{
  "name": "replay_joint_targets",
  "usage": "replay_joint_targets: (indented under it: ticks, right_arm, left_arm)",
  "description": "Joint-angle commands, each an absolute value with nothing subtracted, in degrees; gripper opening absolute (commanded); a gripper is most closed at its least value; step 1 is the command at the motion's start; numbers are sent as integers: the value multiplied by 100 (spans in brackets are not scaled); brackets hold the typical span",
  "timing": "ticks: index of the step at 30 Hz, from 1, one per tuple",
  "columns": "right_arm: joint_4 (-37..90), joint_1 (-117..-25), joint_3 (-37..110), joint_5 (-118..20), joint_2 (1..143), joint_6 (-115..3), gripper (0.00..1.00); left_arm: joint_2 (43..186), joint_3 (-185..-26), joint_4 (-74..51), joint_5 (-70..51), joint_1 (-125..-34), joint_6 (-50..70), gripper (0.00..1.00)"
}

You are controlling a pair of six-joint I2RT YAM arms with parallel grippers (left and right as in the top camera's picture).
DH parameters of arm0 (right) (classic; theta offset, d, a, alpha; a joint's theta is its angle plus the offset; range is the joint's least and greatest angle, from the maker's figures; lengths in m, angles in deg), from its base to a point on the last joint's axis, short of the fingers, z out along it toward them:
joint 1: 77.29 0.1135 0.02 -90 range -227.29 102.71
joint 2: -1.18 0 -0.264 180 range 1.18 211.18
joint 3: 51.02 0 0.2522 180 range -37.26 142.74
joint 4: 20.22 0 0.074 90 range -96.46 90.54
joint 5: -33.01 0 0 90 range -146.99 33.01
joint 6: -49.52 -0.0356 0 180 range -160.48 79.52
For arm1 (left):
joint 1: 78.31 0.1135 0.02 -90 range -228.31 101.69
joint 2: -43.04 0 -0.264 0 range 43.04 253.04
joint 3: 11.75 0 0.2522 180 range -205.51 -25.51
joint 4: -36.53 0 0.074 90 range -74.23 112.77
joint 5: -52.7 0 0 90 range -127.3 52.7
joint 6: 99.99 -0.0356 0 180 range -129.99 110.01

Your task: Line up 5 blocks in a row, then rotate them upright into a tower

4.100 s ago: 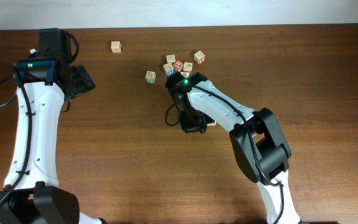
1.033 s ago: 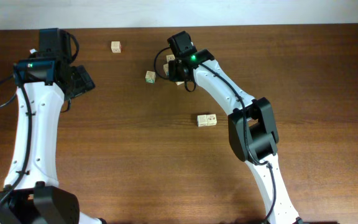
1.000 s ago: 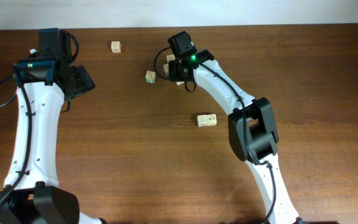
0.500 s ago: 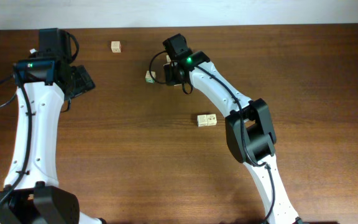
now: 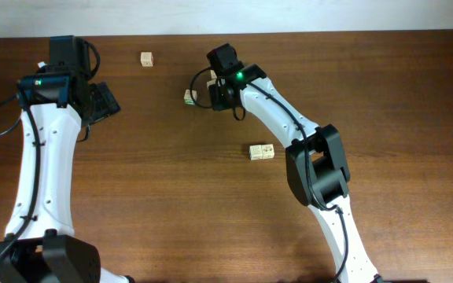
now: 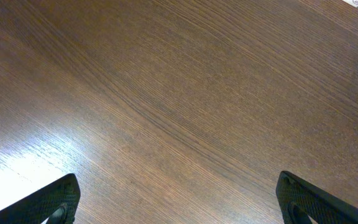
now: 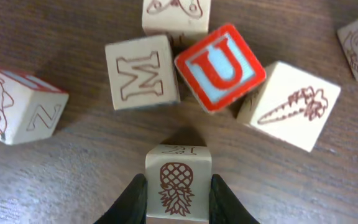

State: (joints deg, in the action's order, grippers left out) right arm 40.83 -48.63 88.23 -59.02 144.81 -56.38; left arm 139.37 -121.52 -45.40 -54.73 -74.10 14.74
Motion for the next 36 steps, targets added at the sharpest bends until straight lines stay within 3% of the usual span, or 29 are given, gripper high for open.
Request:
replay_joint_targets:
  ticks: [1,17,29,34,36]
  right_arm:
    - [4643,-4843,8880,-5788,14553,-5942,22]
    - [7593,-4841,9293,-4643,14553,-6090,24]
    - [7884,-4843,9330,-4647,14553,-6038,46]
    - [7991,-4841,9813,-4647,14549,-6012,47]
    - [8127,-4832,10268,-4669,14544,-5889,42]
  left_arm:
    - [13948,-12231,-4546,-5551,-7413,1548,99]
    - [13948,-12231,-4546,-5551,-7413,1548,99]
    - [13948,-12231,-4546,-5551,-7413,1548,99]
    - [13948,-12231,-4544,-5551,-7413,1548,99]
    - [13948,-12231,-4546,-5551,-7413,1548,99]
